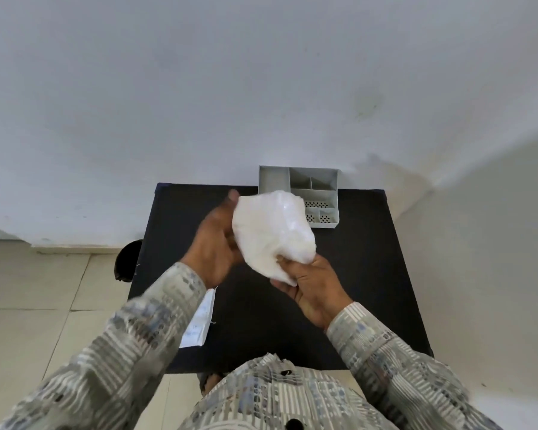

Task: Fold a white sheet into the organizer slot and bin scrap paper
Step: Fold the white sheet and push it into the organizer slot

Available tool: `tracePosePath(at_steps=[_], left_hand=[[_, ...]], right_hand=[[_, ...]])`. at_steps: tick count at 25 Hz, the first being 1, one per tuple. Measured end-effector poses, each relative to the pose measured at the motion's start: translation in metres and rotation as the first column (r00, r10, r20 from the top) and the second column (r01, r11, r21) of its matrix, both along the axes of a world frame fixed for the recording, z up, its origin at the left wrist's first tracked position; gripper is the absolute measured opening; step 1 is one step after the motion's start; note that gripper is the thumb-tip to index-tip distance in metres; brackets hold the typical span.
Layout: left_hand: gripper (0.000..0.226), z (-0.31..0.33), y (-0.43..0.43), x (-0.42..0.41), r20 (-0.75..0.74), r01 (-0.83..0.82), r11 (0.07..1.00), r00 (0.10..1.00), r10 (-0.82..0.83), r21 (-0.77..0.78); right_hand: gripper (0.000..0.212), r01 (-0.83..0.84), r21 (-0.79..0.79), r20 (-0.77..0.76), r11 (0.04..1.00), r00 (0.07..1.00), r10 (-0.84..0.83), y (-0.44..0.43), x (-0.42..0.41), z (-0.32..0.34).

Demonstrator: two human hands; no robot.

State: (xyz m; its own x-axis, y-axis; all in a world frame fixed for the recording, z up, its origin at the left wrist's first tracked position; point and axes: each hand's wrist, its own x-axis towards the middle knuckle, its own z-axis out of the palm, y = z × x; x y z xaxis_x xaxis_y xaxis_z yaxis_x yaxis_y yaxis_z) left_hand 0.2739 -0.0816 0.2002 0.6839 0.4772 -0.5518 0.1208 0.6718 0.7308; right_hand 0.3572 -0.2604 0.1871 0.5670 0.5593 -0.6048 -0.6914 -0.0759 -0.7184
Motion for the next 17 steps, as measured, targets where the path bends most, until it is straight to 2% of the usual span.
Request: tracePosePath(at_steps=[2, 3, 6, 8, 10, 11, 12, 14, 15, 16, 17], left_hand=[[0.052, -0.011, -0.030, -0.014, -0.039, 0.249, 0.968, 0.968, -0.247, 0.032], [0.046, -0.017, -0.040, -0.017, -0.060, 0.285, 0.954, 0.958, -0.281, 0.090], [0.039, -0.030, -0.044, -0.021, -0.131, 0.210, 0.957, 0.974, -0.186, 0.199], [0.036, -0.031, -0.035, -0.024, -0.155, 0.209, 0.949, 0.972, -0.175, 0.237], [0.026, -0.033, -0.028, -0.028, -0.183, 0.290, 0.908, 0.953, -0.243, 0.303], [0.024, -0.034, -0.026, -0.030, -0.180, 0.320, 0.895, 0.945, -0.275, 0.311], [0.023, -0.033, -0.026, -0.032, -0.161, 0.328, 0.897, 0.943, -0.292, 0.297], [0.025, -0.032, -0.029, -0.033, -0.118, 0.347, 0.900, 0.937, -0.327, 0.262], [0.027, -0.031, -0.032, -0.032, -0.097, 0.372, 0.892, 0.928, -0.359, 0.258], [0.030, -0.032, -0.035, -0.032, -0.085, 0.403, 0.880, 0.915, -0.394, 0.253], [0.032, -0.034, -0.037, -0.032, -0.073, 0.427, 0.871, 0.903, -0.423, 0.244]], right_hand=[[0.032, -0.013, -0.028, 0.074, 1.000, 0.997, 0.016, 0.002, -0.007, 0.002], [0.030, -0.054, -0.074, 0.134, 0.996, 0.989, 0.064, 0.000, -0.009, 0.001], [0.024, -0.062, -0.225, 0.269, 0.972, 0.955, 0.123, -0.006, 0.000, 0.004], [0.019, 0.060, -0.240, 0.289, 0.969, 0.957, 0.012, -0.011, 0.021, 0.003], [0.019, 0.178, -0.156, 0.258, 0.972, 0.957, -0.133, -0.016, 0.039, 0.007], [0.026, 0.162, -0.104, 0.216, 0.981, 0.967, -0.137, -0.019, 0.043, 0.007], [0.037, 0.065, -0.084, 0.161, 0.994, 0.986, -0.051, -0.021, 0.043, 0.008], [0.046, -0.235, -0.095, 0.070, 0.967, 0.968, 0.242, -0.020, 0.036, 0.013], [0.043, -0.316, -0.113, 0.083, 0.942, 0.942, 0.326, -0.018, 0.035, 0.012], [0.037, -0.297, -0.147, 0.131, 0.944, 0.940, 0.316, -0.014, 0.038, 0.012], [0.032, -0.208, -0.169, 0.179, 0.963, 0.955, 0.237, -0.009, 0.042, 0.012]])
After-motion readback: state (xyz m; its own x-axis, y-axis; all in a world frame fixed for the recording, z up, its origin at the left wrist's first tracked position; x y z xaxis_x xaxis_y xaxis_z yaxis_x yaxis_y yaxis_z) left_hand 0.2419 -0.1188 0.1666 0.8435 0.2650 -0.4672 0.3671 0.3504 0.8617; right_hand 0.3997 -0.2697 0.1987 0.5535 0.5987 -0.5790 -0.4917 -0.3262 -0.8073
